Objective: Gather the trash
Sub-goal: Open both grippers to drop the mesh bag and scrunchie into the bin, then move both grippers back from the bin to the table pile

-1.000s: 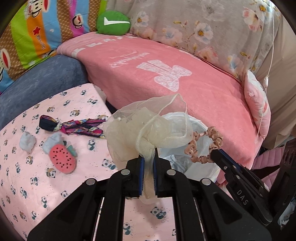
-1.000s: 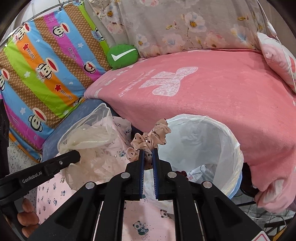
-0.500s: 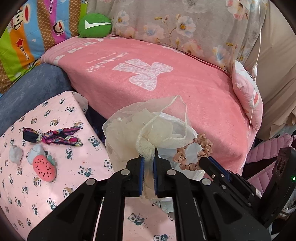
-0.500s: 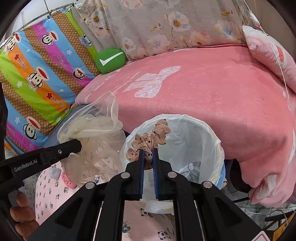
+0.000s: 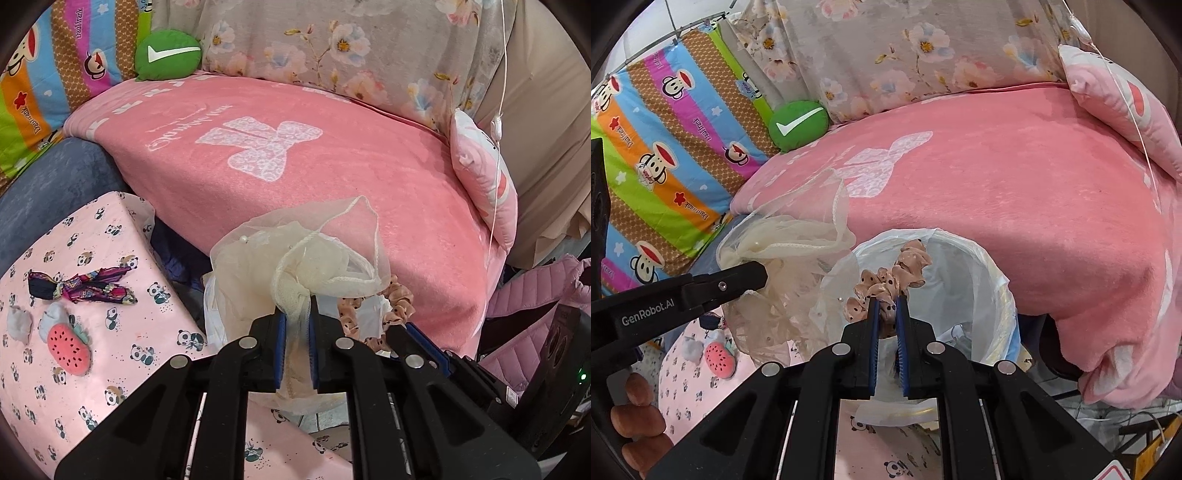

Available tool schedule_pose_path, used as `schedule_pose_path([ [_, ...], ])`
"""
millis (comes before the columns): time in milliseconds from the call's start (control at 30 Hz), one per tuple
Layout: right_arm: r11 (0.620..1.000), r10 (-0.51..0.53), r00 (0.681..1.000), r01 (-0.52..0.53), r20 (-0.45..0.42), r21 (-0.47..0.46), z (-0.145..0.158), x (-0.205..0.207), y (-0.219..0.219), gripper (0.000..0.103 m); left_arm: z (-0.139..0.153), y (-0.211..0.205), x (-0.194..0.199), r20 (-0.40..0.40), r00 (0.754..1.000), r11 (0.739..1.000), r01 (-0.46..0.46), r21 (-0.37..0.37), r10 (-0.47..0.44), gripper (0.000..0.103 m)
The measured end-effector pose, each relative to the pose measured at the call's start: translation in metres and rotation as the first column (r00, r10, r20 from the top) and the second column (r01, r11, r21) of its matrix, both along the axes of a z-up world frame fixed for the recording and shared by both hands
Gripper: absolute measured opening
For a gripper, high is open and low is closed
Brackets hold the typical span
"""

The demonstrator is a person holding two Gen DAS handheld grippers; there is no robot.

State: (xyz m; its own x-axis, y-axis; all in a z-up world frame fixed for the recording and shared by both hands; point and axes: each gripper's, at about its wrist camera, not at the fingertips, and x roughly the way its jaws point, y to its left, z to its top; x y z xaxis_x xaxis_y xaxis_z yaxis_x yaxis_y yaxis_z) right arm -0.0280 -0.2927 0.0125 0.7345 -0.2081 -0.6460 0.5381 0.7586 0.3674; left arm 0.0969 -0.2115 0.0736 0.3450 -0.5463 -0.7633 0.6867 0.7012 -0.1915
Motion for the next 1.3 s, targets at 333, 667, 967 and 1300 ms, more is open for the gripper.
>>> schedule_pose_path([
  [333, 1.0, -0.004, 1.0, 0.005, -0.015, 0.008, -0.004, 0.004, 0.0, 0.018, 0.003, 0.013, 0.003, 0.06, 0.996, 0.997, -0.073, -0.009, 0.074, 0.072],
  [667, 1.0, 0.02, 0.999, -0.02, -0.029, 0.003, -0.005, 0.013, 0.008, 0.025, -0.009, 0.034, 0.012, 0.046, 0.993, 0.993, -0.114, 0.013, 0.113, 0.072],
  [967, 0.999, 0.039, 0.999, -0.04, -0.036, -0.011, -0.002, 0.02, 0.017, 0.033, -0.013, 0.05, 0.018, 0.036, 0.989, 0.989, -0.146, 0.016, 0.145, 0.072],
  [1300, 0.996, 0.083, 0.995, -0.084, -0.057, -0.022, -0.002, 0.032, 0.033, 0.038, -0.02, 0.071, 0.026, 0.02, 0.983, 0.983, -0.183, 0.025, 0.183, 0.073],
])
